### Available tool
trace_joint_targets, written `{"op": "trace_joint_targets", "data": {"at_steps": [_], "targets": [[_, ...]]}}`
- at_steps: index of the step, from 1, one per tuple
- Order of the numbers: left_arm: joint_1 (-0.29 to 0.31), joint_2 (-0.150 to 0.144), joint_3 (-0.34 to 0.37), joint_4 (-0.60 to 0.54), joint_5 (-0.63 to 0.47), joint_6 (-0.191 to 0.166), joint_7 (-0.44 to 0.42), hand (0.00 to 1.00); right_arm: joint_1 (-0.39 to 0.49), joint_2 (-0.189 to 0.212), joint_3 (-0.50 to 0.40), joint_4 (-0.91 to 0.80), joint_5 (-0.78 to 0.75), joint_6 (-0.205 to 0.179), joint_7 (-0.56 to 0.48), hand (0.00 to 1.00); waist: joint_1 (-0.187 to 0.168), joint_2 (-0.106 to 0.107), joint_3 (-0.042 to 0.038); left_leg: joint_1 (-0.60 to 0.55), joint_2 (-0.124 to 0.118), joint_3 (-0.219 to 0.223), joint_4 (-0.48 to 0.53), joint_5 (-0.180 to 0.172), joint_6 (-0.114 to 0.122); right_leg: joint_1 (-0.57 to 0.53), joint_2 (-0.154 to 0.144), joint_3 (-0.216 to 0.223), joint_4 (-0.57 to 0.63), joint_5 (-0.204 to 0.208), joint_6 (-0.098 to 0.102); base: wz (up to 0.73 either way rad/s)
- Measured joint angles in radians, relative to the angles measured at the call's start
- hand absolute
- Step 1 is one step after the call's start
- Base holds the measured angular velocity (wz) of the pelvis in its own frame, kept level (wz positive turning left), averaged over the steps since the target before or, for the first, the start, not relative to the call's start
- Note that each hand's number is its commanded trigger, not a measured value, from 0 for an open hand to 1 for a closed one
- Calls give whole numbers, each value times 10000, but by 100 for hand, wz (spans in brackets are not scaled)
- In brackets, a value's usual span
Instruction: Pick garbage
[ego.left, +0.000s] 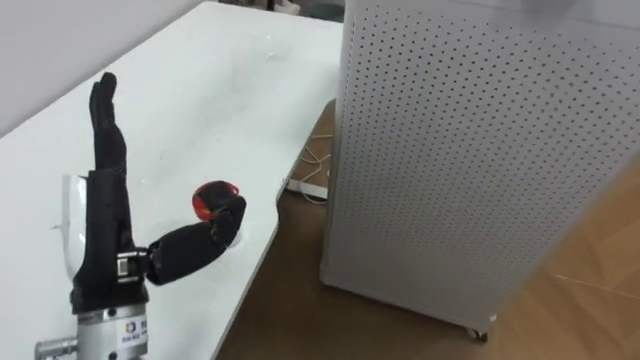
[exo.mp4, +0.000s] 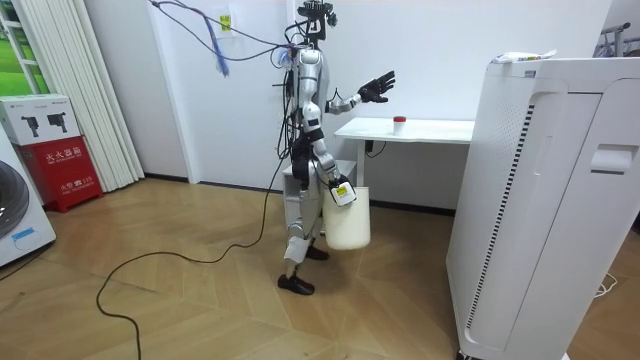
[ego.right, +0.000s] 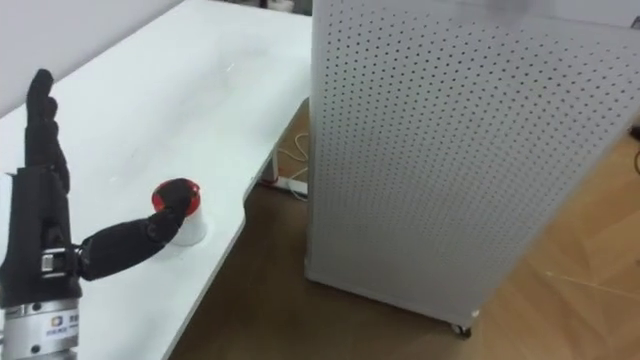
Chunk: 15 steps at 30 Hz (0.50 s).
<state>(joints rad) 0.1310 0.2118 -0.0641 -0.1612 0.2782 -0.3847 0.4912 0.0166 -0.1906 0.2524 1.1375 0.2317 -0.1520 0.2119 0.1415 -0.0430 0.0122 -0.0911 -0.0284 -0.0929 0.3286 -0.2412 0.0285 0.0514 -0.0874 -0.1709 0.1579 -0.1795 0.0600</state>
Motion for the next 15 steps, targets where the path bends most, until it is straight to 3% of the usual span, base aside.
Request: {"op": "trace_joint_targets", "data": {"at_steps": [8, 15], "targets": [[134, 2, -12, 1, 4, 0, -35, 0, -17, -63, 6, 293, 18, -3, 17, 100, -11, -42, 5, 115, -3, -33, -64, 54, -87, 80, 40, -236, 10, 1, -3, 0], [326, 16, -48, 157, -83, -7, -64, 0, -55, -4, 48, 334, 49, 6, 201, 100, 5, -264, 43, 248, -2, -33, -51, 54, -86, 180, 33, -297, 138, 8, -13, 0]]}}
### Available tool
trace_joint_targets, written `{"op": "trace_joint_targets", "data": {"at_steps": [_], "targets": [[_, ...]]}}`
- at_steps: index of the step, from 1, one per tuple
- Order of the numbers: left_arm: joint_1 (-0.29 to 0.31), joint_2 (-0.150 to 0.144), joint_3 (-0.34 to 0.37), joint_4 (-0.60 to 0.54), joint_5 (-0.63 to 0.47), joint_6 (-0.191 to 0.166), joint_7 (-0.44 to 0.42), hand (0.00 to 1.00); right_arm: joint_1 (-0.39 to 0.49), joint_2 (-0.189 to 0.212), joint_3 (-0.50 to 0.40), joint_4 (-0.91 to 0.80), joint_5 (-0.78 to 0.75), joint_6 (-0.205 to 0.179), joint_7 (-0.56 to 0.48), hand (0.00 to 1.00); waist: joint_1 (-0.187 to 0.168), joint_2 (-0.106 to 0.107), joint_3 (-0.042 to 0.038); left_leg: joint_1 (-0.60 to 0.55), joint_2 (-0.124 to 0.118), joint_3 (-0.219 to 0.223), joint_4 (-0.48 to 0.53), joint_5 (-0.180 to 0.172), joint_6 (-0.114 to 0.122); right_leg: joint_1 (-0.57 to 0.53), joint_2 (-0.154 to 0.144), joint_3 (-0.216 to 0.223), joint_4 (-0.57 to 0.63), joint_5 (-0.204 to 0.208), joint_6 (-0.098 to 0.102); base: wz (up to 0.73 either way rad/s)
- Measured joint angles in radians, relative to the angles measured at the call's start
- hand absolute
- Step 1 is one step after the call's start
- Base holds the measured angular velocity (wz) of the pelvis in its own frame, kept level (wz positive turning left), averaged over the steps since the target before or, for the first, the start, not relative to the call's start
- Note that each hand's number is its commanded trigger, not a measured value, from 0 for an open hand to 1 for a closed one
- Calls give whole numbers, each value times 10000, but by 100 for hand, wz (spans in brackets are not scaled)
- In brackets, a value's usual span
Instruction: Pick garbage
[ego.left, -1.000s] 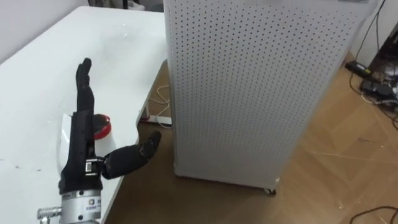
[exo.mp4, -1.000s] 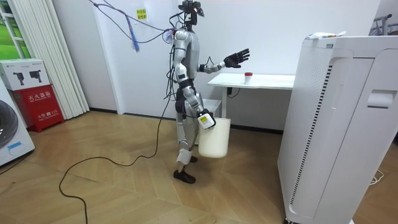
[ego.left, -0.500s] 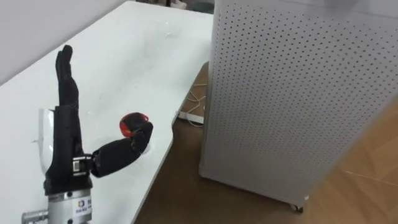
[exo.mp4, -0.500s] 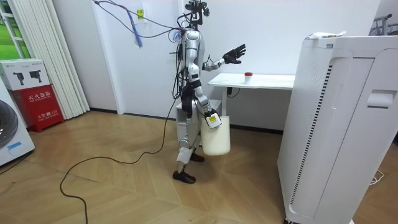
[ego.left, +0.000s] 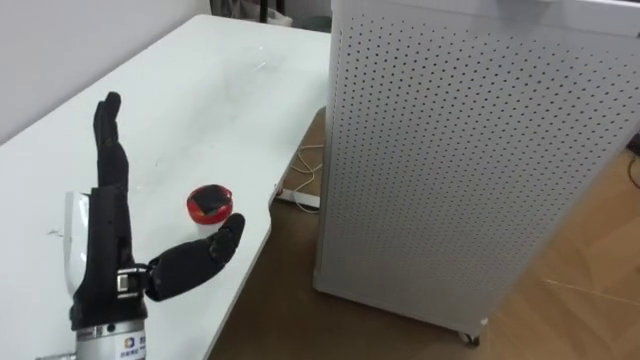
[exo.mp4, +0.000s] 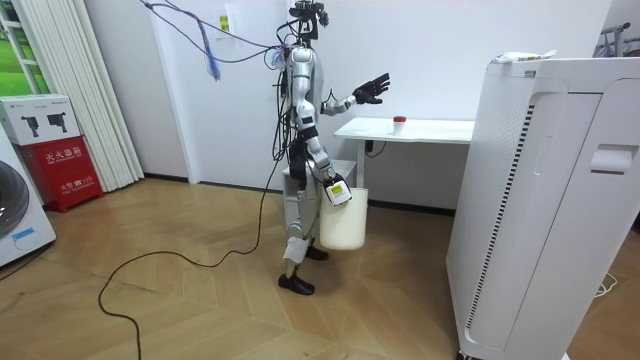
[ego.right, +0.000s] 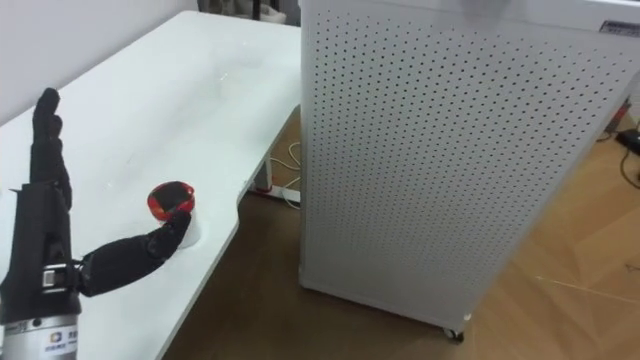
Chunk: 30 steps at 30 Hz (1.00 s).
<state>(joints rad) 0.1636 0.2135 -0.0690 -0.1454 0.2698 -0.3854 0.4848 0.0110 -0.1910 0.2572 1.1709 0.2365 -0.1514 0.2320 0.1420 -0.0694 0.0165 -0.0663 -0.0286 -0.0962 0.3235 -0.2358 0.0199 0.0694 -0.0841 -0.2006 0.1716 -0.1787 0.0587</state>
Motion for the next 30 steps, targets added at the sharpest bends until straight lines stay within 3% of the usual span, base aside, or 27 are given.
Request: {"op": "trace_joint_targets", "data": {"at_steps": [9, 19, 30], "targets": [[419, -12, -619, 806, -445, 8, -210, 0, -16, 43, 6, -73, -5, 40, 19, 100, -2, 48, -29, 105, 15, 77, -136, 13, 0, -25, 5, -16, 4, 5, -9, -2], [454, -11, -722, 1580, -632, 20, -278, 0, -15, 39, 5, -102, -21, 109, -5, 100, -113, 51, -59, 257, 23, 103, -218, 15, 2, 40, -7, 46, -13, 4, -7, -4], [399, -11, -721, 3024, -1143, 180, 77, 0, 128, 38, 2, -548, -136, 219, -16, 100, -626, -67, -14, 282, 27, 143, -255, 25, 6, 14, -4, 59, 13, 5, -8, -1]]}}
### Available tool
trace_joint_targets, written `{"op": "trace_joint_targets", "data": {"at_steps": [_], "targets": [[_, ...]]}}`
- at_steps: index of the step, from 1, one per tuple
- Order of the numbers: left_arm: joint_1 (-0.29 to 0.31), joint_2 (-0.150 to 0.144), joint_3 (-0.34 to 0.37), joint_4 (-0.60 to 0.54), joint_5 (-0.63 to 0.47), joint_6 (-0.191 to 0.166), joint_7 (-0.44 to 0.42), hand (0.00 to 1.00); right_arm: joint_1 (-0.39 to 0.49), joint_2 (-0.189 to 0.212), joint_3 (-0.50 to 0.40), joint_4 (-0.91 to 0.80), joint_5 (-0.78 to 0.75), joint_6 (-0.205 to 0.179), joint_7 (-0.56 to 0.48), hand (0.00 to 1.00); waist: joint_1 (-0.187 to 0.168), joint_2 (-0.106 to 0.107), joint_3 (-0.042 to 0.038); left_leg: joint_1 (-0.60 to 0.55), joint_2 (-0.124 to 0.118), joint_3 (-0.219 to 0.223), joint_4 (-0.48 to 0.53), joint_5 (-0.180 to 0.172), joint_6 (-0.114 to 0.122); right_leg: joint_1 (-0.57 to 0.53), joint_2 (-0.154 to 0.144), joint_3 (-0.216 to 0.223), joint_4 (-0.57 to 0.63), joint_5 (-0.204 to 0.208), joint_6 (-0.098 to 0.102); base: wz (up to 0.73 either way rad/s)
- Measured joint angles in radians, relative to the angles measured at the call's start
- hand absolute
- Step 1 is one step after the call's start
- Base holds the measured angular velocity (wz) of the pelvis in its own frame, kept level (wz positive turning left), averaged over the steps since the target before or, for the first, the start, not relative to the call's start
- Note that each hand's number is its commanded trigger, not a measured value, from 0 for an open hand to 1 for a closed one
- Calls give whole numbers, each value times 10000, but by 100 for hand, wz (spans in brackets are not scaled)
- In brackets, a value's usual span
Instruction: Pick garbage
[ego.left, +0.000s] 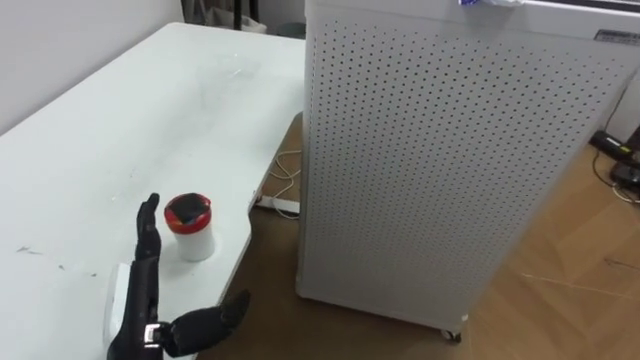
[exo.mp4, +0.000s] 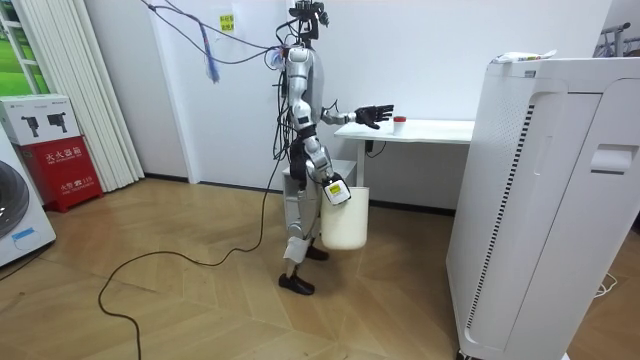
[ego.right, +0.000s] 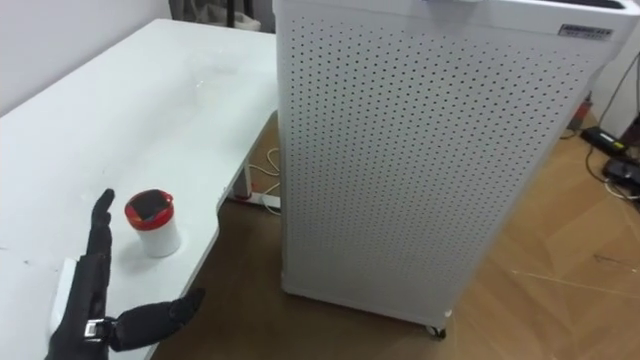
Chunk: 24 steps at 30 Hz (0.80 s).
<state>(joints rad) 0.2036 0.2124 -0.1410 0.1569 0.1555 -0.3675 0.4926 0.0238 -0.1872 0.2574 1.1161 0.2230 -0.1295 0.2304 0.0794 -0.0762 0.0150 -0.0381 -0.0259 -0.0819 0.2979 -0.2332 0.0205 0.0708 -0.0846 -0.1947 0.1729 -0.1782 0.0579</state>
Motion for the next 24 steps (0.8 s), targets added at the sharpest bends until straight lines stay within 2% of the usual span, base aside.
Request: {"op": "trace_joint_targets", "data": {"at_steps": [4, 9, 17, 22, 24], "targets": [[-35, 0, 13, 29, -215, 1, 75, 0, 182, -4, -51, -369, -195, 6, -2, 100, -46, 1, 6, 6, 0, 11, -2, 0, 0, -5, 0, 15, 2, 0, -1, 0], [-399, 6, 28, 476, -821, 3, 117, 0, 560, 9, -40, -1106, -324, -6, 11, 100, -64, 111, 53, 157, -2, 10, -86, 0, 0, 99, 0, 31, -19, 0, 0, -2], [-415, 5, 41, 476, -874, 3, 283, 0, 752, 13, -40, -1112, -319, -1, 10, 100, -204, 218, -31, 239, 8, 85, -152, 0, 1, 116, -2, 22, -21, -1, 1, -1], [-547, 6, 237, 492, -1060, 29, 360, 0, 754, 10, -46, -1110, -317, 25, 9, 100, -205, 211, -57, 338, 53, 228, -175, 0, 1, 137, 6, 35, -7, 0, 0, -8], [-629, 6, 241, 513, -1087, 140, 493, 0, 753, 9, -48, -1110, -317, 187, 9, 100, -209, 196, -80, 352, 52, 236, -175, 0, 1, 139, 3, 58, 10, 0, 0, 0]]}}
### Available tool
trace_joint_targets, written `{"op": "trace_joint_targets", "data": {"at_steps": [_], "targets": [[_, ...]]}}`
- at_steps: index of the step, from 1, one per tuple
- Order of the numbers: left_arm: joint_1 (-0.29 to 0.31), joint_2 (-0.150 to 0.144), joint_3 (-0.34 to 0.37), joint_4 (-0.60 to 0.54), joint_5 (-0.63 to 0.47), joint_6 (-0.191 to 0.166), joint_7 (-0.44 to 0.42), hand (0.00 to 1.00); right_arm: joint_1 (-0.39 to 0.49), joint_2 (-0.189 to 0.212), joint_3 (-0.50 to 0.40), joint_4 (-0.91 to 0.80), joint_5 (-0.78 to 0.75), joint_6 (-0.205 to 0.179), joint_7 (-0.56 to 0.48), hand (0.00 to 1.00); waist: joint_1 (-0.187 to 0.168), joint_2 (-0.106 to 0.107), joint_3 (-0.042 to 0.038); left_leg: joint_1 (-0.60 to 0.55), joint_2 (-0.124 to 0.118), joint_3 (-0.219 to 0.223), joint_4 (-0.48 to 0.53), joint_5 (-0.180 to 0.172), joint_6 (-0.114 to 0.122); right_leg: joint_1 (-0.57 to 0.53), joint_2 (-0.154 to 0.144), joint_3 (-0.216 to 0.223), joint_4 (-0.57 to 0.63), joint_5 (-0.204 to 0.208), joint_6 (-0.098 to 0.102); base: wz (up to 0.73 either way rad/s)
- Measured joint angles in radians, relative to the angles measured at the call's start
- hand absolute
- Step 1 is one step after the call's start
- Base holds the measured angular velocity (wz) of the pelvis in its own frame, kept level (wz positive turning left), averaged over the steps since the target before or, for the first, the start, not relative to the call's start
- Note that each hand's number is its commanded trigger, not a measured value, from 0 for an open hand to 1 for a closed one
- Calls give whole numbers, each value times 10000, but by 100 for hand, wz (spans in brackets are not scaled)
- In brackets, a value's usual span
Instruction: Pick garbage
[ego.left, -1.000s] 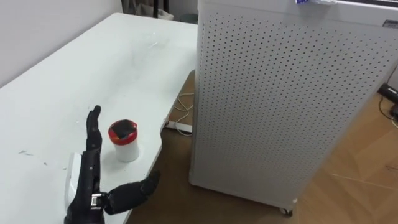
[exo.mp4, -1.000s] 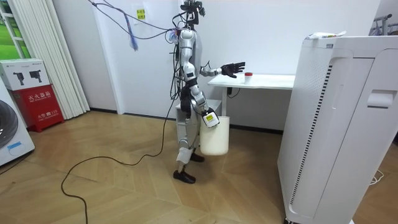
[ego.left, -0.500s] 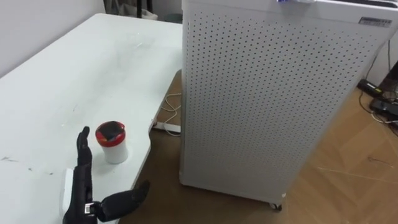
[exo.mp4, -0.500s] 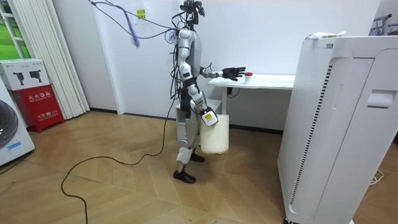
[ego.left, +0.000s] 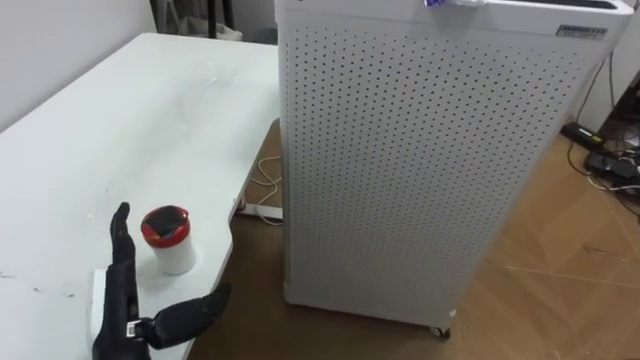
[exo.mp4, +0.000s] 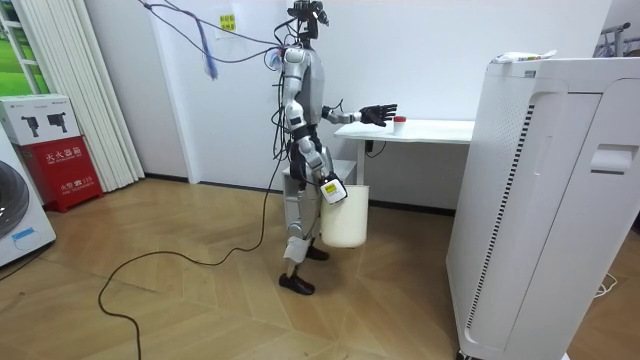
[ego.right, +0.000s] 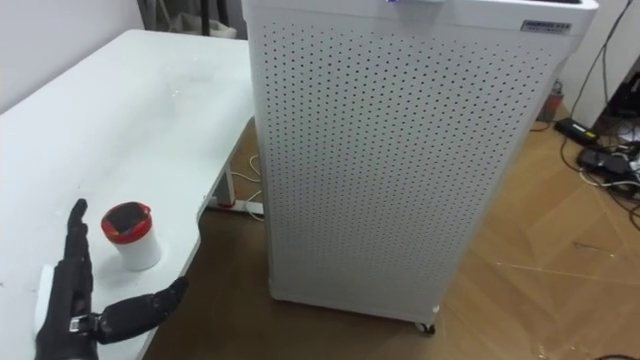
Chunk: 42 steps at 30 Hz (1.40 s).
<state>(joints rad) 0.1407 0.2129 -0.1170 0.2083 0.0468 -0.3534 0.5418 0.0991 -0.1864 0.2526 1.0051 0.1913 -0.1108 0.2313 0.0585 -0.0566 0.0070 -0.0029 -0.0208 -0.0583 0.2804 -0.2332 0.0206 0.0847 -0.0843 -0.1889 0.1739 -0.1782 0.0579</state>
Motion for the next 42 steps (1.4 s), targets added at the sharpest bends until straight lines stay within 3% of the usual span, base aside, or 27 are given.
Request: {"op": "trace_joint_targets", "data": {"at_steps": [9, 15, 30, 42], "targets": [[-390, -43, -7, 639, -251, 276, 218, 0, -11, 22, 3, -3, 19, 252, 34, 100, -24, -2, 3, 167, 64, 124, -80, -1, -2, 92, 21, -24, 123, 2, -4, -4], [-534, -68, -27, 708, -678, 449, 220, 0, -9, 79, 0, -35, 20, 257, 41, 100, -285, 3, 14, 185, 76, 182, -79, -2, -3, 105, 22, -25, 114, 7, -12, -1], [-951, -181, -26, 1042, -1033, 793, 161, 0, -4, 210, 1, -32, 11, 274, 32, 100, -367, 125, 80, 263, 87, 355, -153, -1, -2, 28, 18, 143, 112, 7, -11, -3], [-959, -268, -22, 1211, -1349, 845, 177, 0, 11, 313, 3, -42, 13, 280, 15, 100, -723, 26, 19, 332, 93, 501, -188, -1, 0, 28, 18, 268, 139, 12, -20, -2]]}}
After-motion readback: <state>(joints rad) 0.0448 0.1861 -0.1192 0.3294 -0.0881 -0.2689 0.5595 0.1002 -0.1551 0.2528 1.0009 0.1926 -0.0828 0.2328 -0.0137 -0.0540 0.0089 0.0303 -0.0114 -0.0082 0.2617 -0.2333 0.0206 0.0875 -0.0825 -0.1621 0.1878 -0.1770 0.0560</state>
